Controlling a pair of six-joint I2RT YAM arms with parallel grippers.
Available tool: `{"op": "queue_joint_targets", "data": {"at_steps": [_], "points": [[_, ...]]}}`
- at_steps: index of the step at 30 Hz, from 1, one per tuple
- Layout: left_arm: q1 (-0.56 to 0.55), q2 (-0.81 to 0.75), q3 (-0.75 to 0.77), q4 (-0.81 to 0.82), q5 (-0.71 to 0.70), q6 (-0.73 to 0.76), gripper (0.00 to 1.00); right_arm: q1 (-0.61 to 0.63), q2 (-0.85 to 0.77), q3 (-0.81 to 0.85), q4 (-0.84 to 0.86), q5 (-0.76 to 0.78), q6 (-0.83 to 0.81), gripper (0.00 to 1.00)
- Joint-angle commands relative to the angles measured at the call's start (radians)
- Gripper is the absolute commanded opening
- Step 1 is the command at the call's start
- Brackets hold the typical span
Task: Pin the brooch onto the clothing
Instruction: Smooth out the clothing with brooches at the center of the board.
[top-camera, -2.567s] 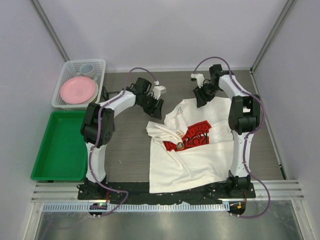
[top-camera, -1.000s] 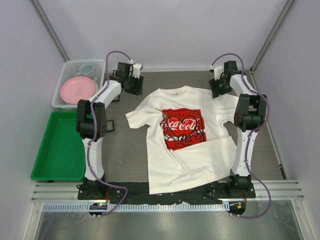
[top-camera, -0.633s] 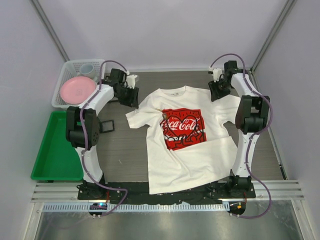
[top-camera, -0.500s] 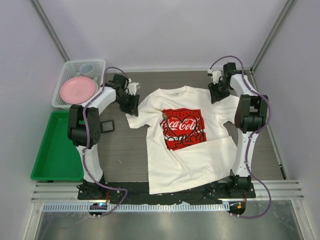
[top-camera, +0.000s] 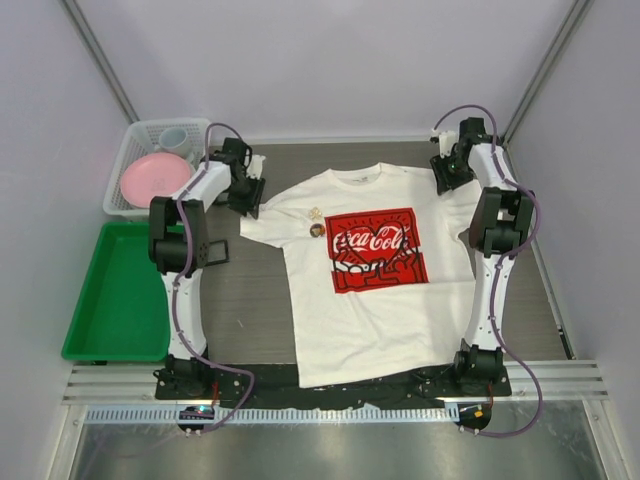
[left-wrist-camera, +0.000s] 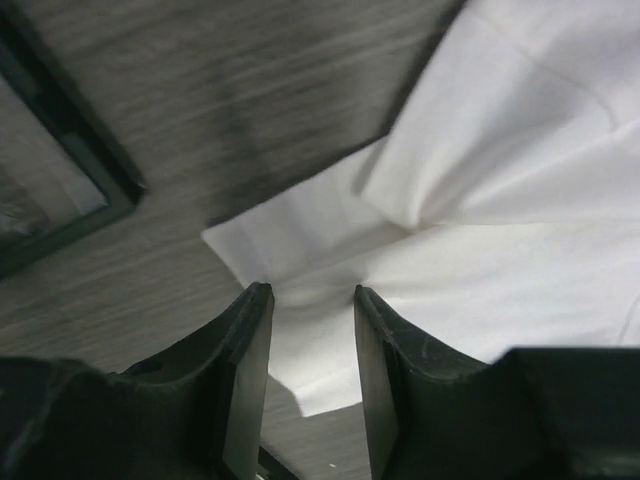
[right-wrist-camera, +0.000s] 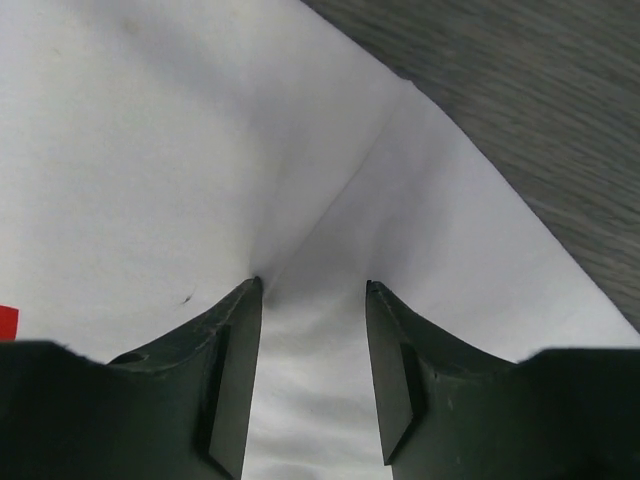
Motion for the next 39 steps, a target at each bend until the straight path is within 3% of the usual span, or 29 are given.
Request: {"op": "queue_joint_targets", "data": {"at_steps": [1, 7, 14, 18, 27, 33, 37, 39], "points": [[0.029, 0.036, 0.096, -0.021, -0.058, 0.050, 0.45, -0.025, 0.083, 0.084, 0.032, 0.130, -0.016, 0.53], [0.019, -0.137, 0.007, 0.155, 0.141, 0.072, 0.56, -0.019, -0.073, 0.075, 0.008, 0.023, 0.001, 0.60], [-0.092, -0.072, 0.141, 0.049, 0.229, 0.027, 0.57, 0.047, -0.253, -0.086, -0.102, -0.149, -0.014, 0.59], [-0.112, -0.059, 0.098, 0.031, 0.223, 0.001, 0.56, 0.070, -0.305, -0.189, -0.207, -0.199, -0.047, 0.56], [-0.110, -0.081, -0.034, 0.019, 0.168, 0.007, 0.56, 0.104, -0.495, -0.673, -0.173, -0.187, -0.071, 0.51], [-0.081, -0.111, -0.069, 0.025, 0.194, 0.032, 0.55, 0.104, -0.548, -0.879, -0.149, -0.115, -0.123, 0.50], [-0.077, -0.157, -0.034, 0.121, 0.222, 0.032, 0.58, 0.104, -0.556, -0.837, -0.184, -0.133, -0.148, 0.50], [-0.077, -0.107, 0.068, 0.115, 0.199, 0.003, 0.59, 0.104, -0.540, -0.733, -0.201, -0.165, -0.140, 0.51]]}}
